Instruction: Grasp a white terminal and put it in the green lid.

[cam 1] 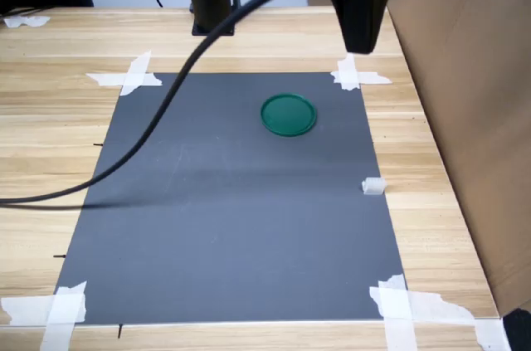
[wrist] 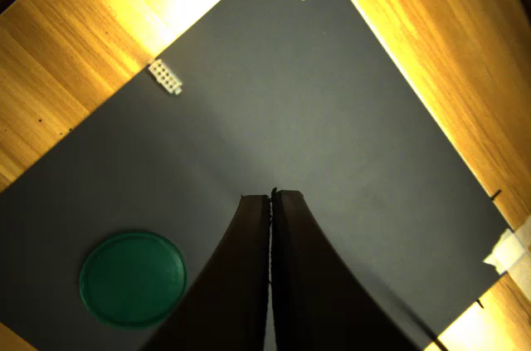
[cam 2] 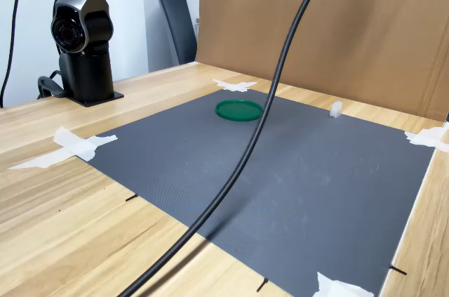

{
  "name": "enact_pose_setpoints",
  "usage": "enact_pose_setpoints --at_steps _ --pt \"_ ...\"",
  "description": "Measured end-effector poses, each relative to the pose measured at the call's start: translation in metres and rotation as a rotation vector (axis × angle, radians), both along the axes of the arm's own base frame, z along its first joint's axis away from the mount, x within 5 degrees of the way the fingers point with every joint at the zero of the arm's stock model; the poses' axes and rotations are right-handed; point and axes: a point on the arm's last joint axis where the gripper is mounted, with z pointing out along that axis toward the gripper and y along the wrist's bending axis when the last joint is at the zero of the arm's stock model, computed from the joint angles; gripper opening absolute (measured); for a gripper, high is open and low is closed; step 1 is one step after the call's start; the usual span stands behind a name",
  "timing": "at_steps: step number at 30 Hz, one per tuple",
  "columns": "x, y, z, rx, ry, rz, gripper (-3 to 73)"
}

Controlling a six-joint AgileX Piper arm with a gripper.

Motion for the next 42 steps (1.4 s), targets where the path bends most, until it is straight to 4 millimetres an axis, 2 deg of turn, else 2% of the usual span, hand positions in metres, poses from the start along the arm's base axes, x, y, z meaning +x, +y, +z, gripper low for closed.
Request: enact_pose_setpoints --at_steps 7,14,19,20,21,23,24,25,26,28,29,30,32,35,42 --pt "0.016 0.021 -0.035 0.063 0.134 0.012 -2.8" --pt "0.021 0.027 -0.046 0.086 0.177 0.018 -2.8" --pt "0.019 0.031 -0.047 0.036 0.155 0.116 -2.6" --pt "0.016 0.038 -0.048 -0.027 0.126 0.207 -1.3" --pt "0.012 0.051 -0.055 -0.073 0.122 0.267 5.0" --pt "0.010 0.059 -0.061 -0.091 0.129 0.290 10.7" --pt "0.011 0.063 -0.066 -0.099 0.139 0.300 16.4" --pt "0.013 0.064 -0.070 -0.104 0.148 0.302 20.6" --pt "0.015 0.065 -0.075 -0.120 0.153 0.312 29.9" --pt "0.017 0.066 -0.078 -0.136 0.153 0.317 35.8" --pt "0.018 0.065 -0.080 -0.156 0.150 0.323 41.6" --pt "0.022 0.065 -0.085 -0.197 0.143 0.343 51.2" --pt "0.024 0.065 -0.089 -0.240 0.135 0.402 60.7" --pt "0.023 0.065 -0.089 -0.249 0.131 0.436 63.3" --pt "0.025 0.067 -0.094 -0.258 0.140 0.455 64.3"
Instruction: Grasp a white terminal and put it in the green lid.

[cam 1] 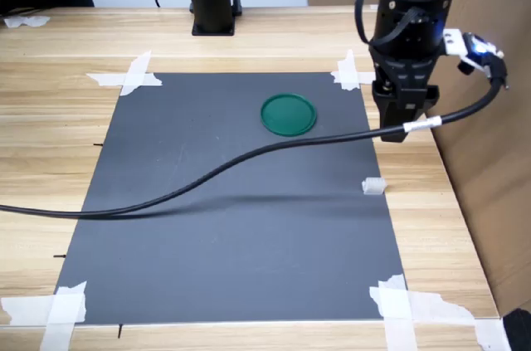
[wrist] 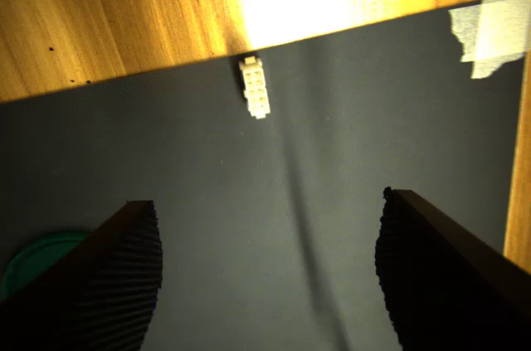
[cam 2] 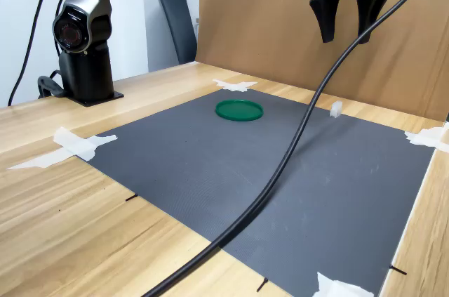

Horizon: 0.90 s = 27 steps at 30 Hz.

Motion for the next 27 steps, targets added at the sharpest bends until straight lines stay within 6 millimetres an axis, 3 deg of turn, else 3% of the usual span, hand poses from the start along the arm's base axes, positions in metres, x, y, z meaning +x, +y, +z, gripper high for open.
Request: enact_pose_setpoints --at_steps 5,11,16,18,22,27 --pt "0.008 0.008 -0.025 -0.044 0.033 0.012 64.3" --pt "0.002 0.031 -0.039 -0.068 0.002 0.065 64.3" --pt "0.003 0.033 -0.044 -0.061 0.015 0.026 64.3" --pt "-0.001 0.030 -0.071 -0.085 0.055 0.004 64.1" --pt "-0.006 0.025 -0.095 -0.126 0.084 0.022 63.8" --pt "-0.006 0.025 -0.098 -0.132 0.079 0.052 62.2"
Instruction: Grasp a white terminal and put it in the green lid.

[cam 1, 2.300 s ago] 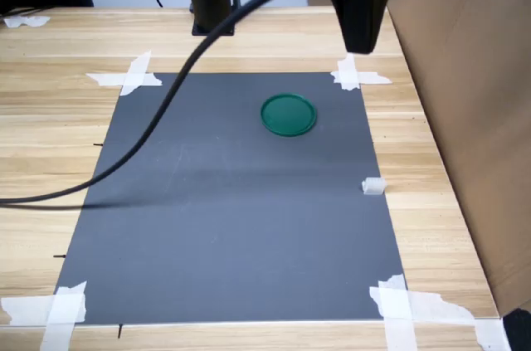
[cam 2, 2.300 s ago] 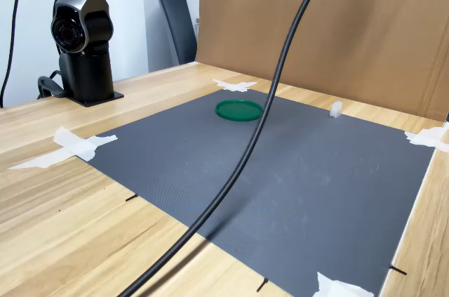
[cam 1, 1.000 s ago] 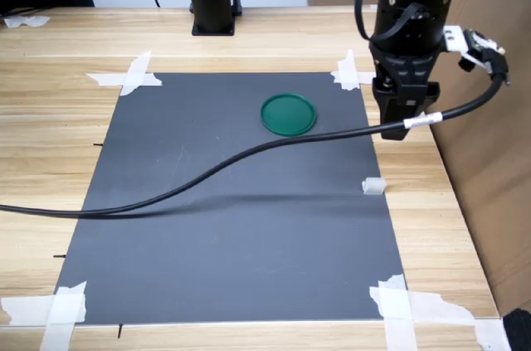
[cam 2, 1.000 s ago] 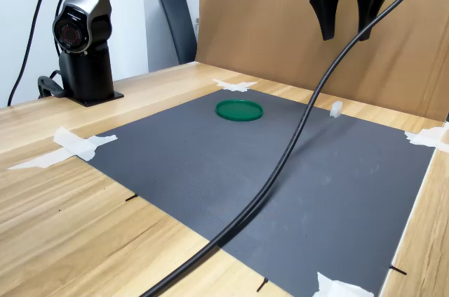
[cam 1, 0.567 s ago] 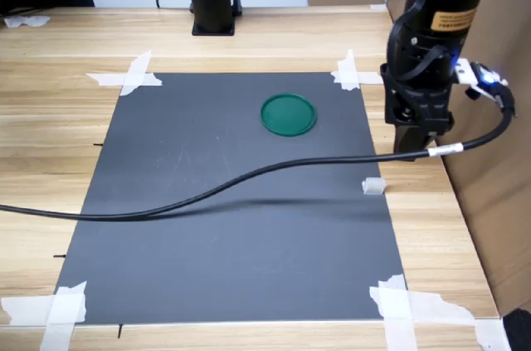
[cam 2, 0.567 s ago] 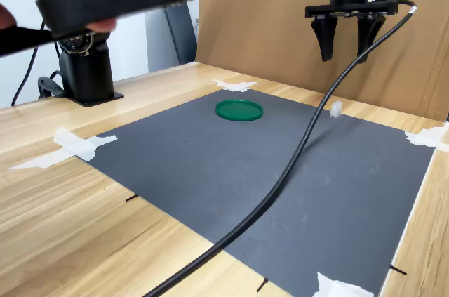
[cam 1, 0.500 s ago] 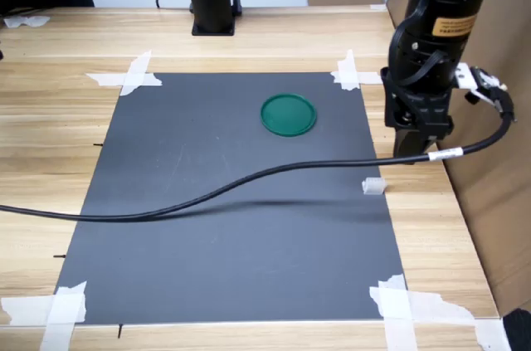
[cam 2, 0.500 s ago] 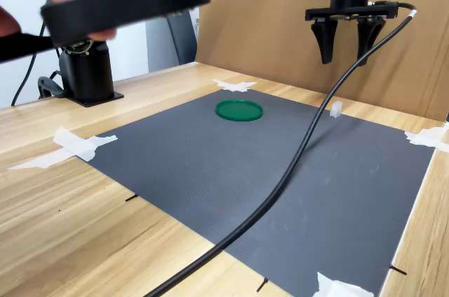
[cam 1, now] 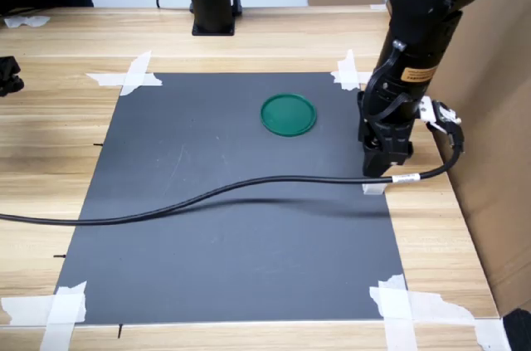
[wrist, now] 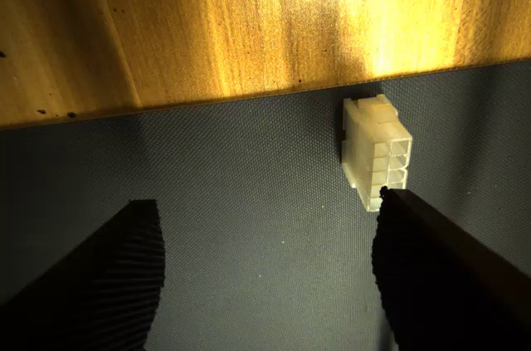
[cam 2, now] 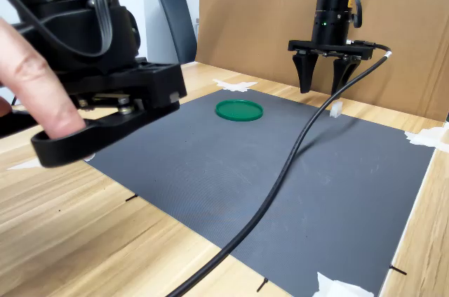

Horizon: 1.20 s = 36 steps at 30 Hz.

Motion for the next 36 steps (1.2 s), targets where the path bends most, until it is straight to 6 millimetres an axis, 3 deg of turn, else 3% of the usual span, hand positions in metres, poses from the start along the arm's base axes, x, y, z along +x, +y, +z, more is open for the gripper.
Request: enact_pose_setpoints --at_steps 10,15,18,22,25,36 --pt "-0.004 0.013 0.007 0.045 -0.020 0.015 60.8" --pt "0.004 0.020 0.033 0.094 -0.086 -0.003 60.7" --pt "0.006 0.016 0.032 0.088 -0.079 -0.014 60.7" --pt "0.026 -0.010 0.030 0.083 -0.073 -0.061 60.7" --pt "0.029 -0.014 0.030 0.075 -0.073 -0.054 60.7" --pt "0.019 0.001 0.017 0.064 -0.014 -0.035 60.6"
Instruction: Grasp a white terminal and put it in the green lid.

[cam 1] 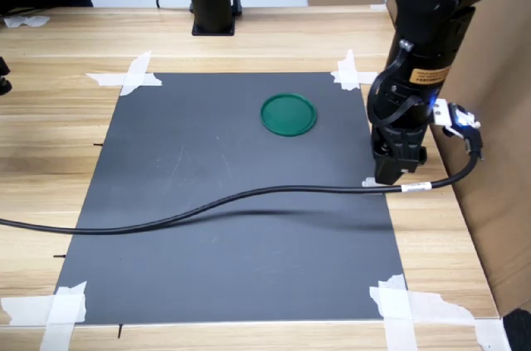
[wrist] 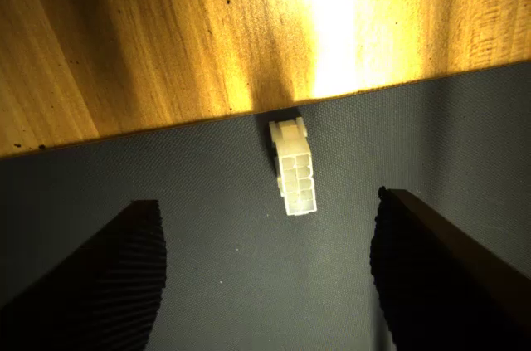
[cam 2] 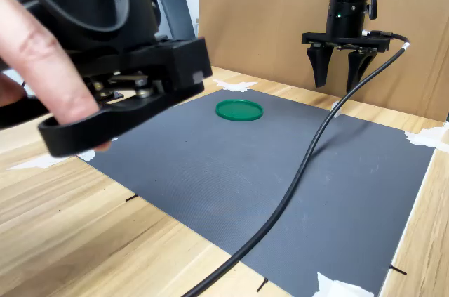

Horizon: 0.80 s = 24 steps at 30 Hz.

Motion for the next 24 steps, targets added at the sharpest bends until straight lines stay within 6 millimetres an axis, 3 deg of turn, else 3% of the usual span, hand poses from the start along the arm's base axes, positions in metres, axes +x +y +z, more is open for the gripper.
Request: enact_pose_setpoints --at_steps 10,19,24 --pt "0.009 0.002 -0.003 0.000 -0.084 0.038 60.6" --pt "0.005 0.001 -0.031 -0.016 -0.047 0.055 60.6" --pt "0.007 0.002 -0.033 -0.006 -0.058 0.058 60.6"
